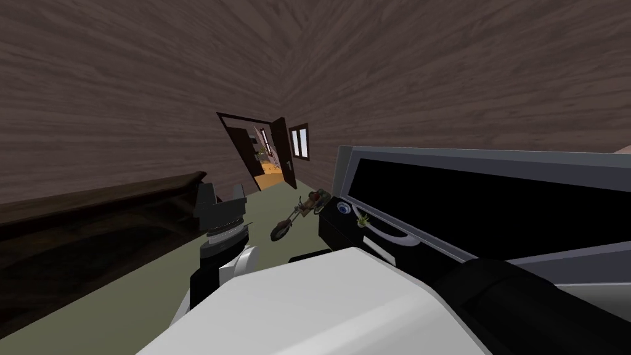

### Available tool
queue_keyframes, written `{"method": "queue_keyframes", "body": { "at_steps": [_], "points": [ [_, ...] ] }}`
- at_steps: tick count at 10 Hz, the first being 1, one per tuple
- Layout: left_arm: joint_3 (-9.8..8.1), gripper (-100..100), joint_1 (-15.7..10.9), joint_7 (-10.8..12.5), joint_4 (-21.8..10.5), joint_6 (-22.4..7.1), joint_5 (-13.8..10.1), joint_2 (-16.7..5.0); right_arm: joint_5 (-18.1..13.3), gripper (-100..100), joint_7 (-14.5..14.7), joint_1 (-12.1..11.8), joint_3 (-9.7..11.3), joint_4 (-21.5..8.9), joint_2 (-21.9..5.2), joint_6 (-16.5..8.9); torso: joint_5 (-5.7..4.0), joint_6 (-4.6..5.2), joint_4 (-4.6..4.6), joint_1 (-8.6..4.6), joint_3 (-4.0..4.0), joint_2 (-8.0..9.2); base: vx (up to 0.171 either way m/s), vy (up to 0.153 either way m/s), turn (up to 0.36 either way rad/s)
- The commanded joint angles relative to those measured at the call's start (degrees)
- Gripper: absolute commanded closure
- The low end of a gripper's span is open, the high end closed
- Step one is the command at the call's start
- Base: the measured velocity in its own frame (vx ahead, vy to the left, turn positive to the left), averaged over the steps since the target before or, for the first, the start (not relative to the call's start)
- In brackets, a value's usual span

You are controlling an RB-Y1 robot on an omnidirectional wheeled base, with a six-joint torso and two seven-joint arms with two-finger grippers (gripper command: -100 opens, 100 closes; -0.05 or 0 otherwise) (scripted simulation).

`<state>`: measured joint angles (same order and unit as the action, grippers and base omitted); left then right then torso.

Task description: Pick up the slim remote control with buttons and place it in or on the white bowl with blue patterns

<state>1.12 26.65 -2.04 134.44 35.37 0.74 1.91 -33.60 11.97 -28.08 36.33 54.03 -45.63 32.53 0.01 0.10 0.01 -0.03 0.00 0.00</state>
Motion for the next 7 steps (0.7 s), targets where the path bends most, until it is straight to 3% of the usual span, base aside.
{"method": "queue_keyframes", "body": {
  "at_steps": [1,4,7],
  "points": [
    [0.00,0,0.0,0.0,0.0,0.0,0.0,0.0,-0.5,-100,0.1,0.2,1.1,-2.9,-1.5,0.0,0.00,0.00,0.00,0.00,0.00,0.00,0.014,0.010,0.271],
    [0.00,0,0.0,0.0,0.0,0.0,0.0,0.0,-0.9,-100,-0.1,0.5,2.1,-5.1,-2.9,-0.6,0.01,-0.06,0.01,-0.03,-0.01,-0.02,0.021,-0.011,0.162],
    [0.00,0,0.0,0.0,0.0,0.0,0.0,0.0,-1.8,-100,-0.6,0.8,4.1,-9.1,-5.3,-1.8,0.00,-0.02,0.00,-0.03,-0.01,-0.03,0.023,-0.014,0.168]
  ]
}}
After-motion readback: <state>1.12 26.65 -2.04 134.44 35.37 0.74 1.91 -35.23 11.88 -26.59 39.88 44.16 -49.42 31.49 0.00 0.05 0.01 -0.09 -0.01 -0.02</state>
